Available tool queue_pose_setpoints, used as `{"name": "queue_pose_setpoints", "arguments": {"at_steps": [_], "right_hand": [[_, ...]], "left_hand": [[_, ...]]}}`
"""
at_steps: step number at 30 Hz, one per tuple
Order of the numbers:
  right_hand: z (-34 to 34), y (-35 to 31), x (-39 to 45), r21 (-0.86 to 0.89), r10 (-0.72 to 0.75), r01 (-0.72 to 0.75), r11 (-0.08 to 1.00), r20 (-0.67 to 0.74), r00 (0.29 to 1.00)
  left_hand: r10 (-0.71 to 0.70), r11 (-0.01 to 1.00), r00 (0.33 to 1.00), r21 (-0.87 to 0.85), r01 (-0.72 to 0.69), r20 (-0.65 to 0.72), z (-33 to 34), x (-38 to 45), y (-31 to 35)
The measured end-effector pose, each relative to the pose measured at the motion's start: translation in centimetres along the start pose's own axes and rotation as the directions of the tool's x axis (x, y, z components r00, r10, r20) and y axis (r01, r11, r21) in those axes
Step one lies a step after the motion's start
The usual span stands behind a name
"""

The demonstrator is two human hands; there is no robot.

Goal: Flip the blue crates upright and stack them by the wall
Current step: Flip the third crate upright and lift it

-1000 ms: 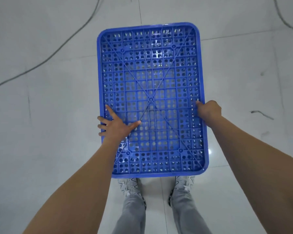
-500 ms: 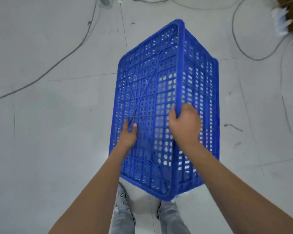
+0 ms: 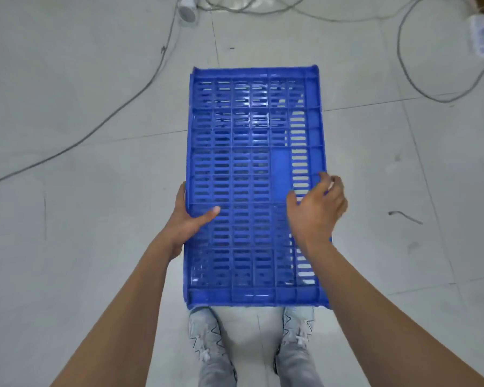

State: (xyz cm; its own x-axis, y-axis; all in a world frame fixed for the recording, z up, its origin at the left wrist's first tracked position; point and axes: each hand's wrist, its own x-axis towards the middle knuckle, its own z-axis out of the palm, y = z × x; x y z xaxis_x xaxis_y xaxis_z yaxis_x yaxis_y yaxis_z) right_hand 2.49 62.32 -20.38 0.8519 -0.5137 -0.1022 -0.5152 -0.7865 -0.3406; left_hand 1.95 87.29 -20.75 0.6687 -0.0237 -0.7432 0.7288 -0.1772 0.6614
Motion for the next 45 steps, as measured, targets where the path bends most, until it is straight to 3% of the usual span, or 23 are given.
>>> {"name": "queue_pose_setpoints", "arguments": {"at_steps": [2, 5, 11, 14, 17, 21, 23, 25, 28, 31, 35, 40, 43, 45], "right_hand": [[0.3, 2.9, 0.8, -0.004, 0.121, -0.122, 0.993, 0.121, 0.985], [0.0, 4.8, 2.3, 0.09, 0.165, -0.21, 0.974, 0.357, 0.919], [-1.9, 5.7, 5.2, 0.233, 0.21, -0.387, 0.892, 0.544, 0.812], [-2.9, 5.3, 3.8, 0.301, 0.154, -0.348, 0.888, 0.517, 0.842], [-4.2, 4.6, 2.1, 0.382, 0.117, -0.287, 0.879, 0.412, 0.904], [-5.6, 1.3, -1.0, 0.239, 0.004, -0.072, 0.968, 0.272, 0.962], [-4.8, -0.7, -2.9, 0.19, -0.056, 0.0, 0.982, 0.287, 0.956], [-2.8, -2.1, -4.7, 0.149, -0.112, 0.057, 0.987, 0.39, 0.914], [0.6, -4.0, -7.1, 0.146, -0.159, 0.094, 0.985, 0.546, 0.823], [3.3, -6.0, -8.8, 0.157, -0.169, 0.09, 0.983, 0.618, 0.768], [5.3, -7.3, -8.8, 0.262, -0.228, 0.053, 0.964, 0.702, 0.675], [3.3, -0.5, -1.3, 0.181, -0.084, 0.006, 0.983, 0.427, 0.9], [1.8, 6.3, 3.9, 0.036, -0.022, 0.013, 0.999, 0.255, 0.967], [1.3, 10.4, 6.6, -0.047, 0.1, -0.092, 0.995, 0.247, 0.964]], "left_hand": [[0.0, 1.0, 1.0, 0.014, 0.0, 0.009, 0.1, 0.5, -0.7], [0.054, 0.998, 0.999, 0.02, -0.054, -0.003, 1.1, 1.6, -1.3], [0.122, 0.992, 0.979, 0.031, -0.119, -0.164, 2.2, 1.6, -1.8], [0.081, 0.995, 0.96, 0.08, -0.062, -0.269, 2.9, 0.9, -2.5], [0.077, 0.996, 0.96, 0.065, -0.061, -0.268, 2.5, 1.2, -3.2], [0.025, 0.965, 0.906, 0.247, 0.088, -0.422, 3.1, 1.4, -3.4], [-0.03, 0.955, 0.868, 0.241, 0.171, -0.496, 3.4, 1.9, -3.2], [-0.064, 0.979, 0.886, 0.145, 0.146, -0.459, 3.8, 2.4, -2.4], [-0.047, 0.998, 0.975, -0.046, 0.038, -0.219, 4.5, 2.5, -0.2], [-0.112, 0.989, 0.992, -0.103, 0.105, -0.063, 4.3, 3.3, 0.1], [-0.116, 0.991, 0.978, 0.046, 0.125, -0.171, 3.7, 5.0, -2.6], [-0.097, 0.989, 0.957, 0.08, 0.123, -0.273, 4.0, 6.4, -3.8], [-0.113, 0.984, 0.951, 0.097, 0.146, -0.288, 3.8, 7.7, -4.0], [-0.102, 0.979, 0.944, 0.134, 0.151, -0.315, 3.7, 8.6, -4.3]]}}
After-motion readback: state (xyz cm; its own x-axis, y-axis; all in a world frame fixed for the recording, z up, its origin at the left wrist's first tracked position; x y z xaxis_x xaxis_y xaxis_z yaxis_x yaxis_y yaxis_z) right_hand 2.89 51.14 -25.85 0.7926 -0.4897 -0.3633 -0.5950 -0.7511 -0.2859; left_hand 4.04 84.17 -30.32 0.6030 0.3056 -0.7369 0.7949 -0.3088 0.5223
